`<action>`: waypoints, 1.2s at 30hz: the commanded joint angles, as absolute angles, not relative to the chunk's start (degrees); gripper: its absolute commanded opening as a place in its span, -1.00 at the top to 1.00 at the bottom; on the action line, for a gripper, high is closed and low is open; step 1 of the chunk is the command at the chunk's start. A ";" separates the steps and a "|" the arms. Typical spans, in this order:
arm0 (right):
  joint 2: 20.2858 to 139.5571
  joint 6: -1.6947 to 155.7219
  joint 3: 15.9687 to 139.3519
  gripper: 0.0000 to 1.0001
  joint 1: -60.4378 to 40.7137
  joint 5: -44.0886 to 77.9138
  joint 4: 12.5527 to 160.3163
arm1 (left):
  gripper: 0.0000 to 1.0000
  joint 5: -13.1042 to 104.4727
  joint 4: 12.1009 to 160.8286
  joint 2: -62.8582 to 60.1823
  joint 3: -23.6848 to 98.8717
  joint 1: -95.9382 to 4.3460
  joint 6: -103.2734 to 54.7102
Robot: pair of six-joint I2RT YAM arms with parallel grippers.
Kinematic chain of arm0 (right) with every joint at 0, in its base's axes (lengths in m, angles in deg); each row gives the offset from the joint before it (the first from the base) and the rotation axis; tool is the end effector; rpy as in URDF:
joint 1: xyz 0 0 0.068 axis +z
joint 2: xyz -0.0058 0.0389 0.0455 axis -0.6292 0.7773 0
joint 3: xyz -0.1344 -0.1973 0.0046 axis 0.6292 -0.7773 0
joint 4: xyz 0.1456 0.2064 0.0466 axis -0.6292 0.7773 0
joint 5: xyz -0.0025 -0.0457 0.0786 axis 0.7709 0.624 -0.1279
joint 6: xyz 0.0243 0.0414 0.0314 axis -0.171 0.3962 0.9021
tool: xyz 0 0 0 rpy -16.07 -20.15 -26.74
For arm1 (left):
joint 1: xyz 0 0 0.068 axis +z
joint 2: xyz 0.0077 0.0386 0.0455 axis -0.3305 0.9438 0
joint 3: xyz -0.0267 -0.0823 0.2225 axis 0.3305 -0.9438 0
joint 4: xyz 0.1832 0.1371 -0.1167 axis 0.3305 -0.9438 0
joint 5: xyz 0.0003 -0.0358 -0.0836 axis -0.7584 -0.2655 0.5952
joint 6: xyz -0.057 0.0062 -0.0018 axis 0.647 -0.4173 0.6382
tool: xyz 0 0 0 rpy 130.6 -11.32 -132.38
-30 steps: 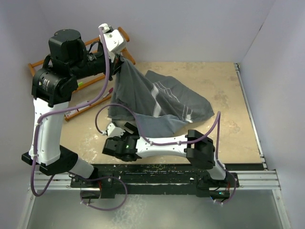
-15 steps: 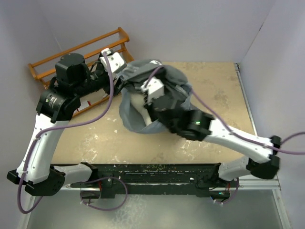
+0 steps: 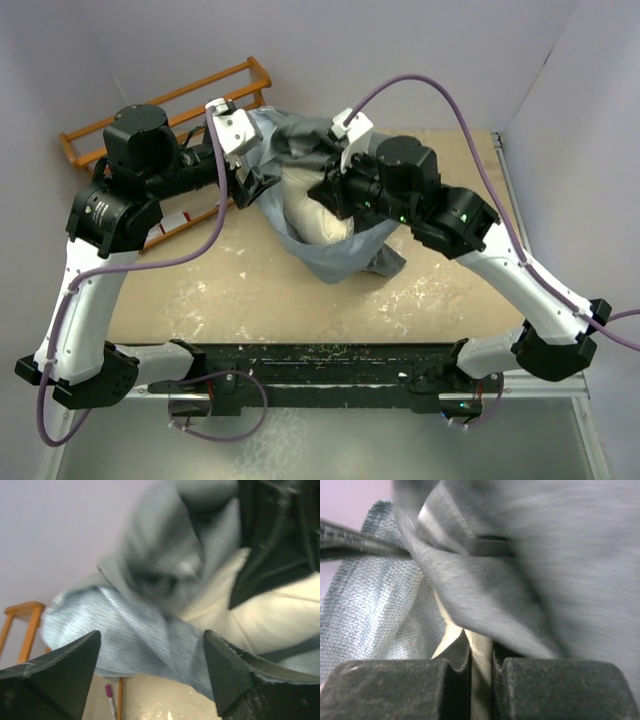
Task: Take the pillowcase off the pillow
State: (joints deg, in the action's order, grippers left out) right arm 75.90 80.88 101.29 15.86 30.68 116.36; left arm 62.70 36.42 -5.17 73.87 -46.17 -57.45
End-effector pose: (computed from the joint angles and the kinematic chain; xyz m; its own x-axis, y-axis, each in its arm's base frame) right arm 0.1656 0.2276 0.4660 -0.2212 0.0058 -0.9752 -0.7237 0.6694 0.1681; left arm 0.1818 -0.1115 0.5011 0.1287 0.3078 -0.9427 0.7906 0.5420 0.2849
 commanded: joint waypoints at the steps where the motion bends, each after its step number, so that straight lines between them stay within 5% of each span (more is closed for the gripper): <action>1: 77.27 79.60 111.17 1.00 11.36 15.80 109.78 | -0.55 66.62 32.97 -5.38 76.48 -46.10 -57.71; 5: 77.98 79.49 110.42 1.00 9.95 12.32 110.19 | 0.51 59.39 36.64 -7.15 76.08 -46.10 -57.93; 7: 78.18 79.55 109.61 1.00 9.79 10.86 110.37 | 0.54 57.00 38.77 -7.95 75.50 -46.10 -58.23; 12: 78.30 78.80 109.15 1.00 9.79 9.93 111.84 | 0.20 56.27 39.81 -8.07 74.45 -46.10 -57.47; 21: 72.87 78.04 104.46 1.00 9.75 9.99 112.27 | 0.99 47.55 45.39 -9.06 70.36 -46.10 -55.39; 29: 64.32 79.36 94.49 1.00 9.53 12.31 108.50 | 1.00 27.45 54.47 -10.65 64.14 -46.02 -59.67; 36: 57.79 81.44 87.58 1.00 9.47 11.06 107.28 | 1.00 20.90 59.46 -10.92 60.76 -45.95 -62.51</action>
